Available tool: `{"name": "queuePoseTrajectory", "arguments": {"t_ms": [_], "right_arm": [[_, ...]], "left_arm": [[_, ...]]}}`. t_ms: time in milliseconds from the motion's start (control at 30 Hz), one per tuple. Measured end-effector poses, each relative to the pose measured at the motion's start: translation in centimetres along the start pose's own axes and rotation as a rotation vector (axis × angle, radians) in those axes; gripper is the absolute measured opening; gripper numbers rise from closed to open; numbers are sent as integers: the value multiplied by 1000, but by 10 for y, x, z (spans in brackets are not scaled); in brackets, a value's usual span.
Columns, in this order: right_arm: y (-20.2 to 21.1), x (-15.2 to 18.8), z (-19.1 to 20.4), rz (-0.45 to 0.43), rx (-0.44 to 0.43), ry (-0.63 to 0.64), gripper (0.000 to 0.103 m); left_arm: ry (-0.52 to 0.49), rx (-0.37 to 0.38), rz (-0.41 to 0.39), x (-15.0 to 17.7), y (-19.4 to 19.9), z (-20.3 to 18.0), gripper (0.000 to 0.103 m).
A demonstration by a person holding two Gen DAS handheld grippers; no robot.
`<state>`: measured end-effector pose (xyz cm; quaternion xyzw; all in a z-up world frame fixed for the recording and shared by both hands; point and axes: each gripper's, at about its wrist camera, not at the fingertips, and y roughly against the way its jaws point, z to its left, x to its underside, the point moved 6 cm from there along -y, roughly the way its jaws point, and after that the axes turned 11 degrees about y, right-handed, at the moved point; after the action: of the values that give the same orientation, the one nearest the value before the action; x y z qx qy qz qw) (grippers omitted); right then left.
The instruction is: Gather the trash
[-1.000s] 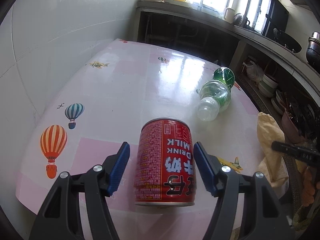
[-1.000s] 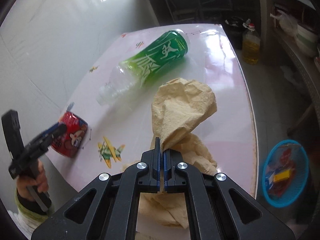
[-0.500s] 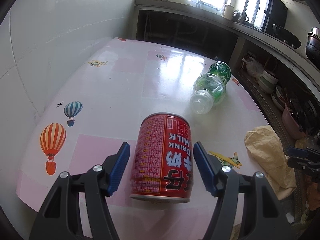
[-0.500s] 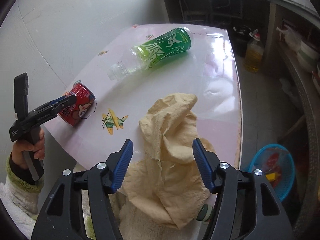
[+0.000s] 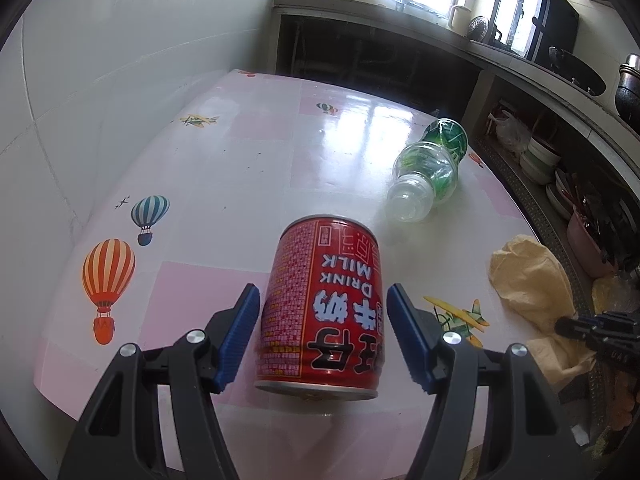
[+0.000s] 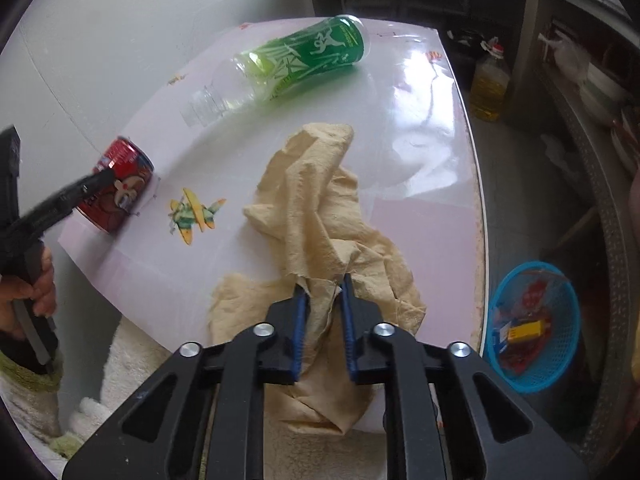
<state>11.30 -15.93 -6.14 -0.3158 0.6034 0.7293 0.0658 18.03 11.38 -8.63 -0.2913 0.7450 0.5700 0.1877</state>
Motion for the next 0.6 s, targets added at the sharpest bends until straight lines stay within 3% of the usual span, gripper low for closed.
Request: {"name": "queuePoseTrajectory", "arguments": {"t_ms": [100,167,267,300,333,400,600], "right_arm": [[21,-19,-4,-75,-39,-28,7],[35,-31,0,-143,-141,-46,7],[49,-45,4,-227,-319,-114,25],[49,-48,-1,-245,-305,-150,47],[48,-49,-7,-250,-256,-166,62],[44,-47,-17,-234,-165,-174,62],[37,-33,-16,-175,-88,-127,63]], "left_arm": [[4,2,2,0,-1,2,64],[6,1,3,0,-2,4,64],[10,5,4,-1,-3,6,64],[12,6,4,-2,-3,7,64],[13,6,4,-2,-3,8,64],[16,8,2,-3,-3,9,64],[20,13,-1,-4,-3,11,64]]}}
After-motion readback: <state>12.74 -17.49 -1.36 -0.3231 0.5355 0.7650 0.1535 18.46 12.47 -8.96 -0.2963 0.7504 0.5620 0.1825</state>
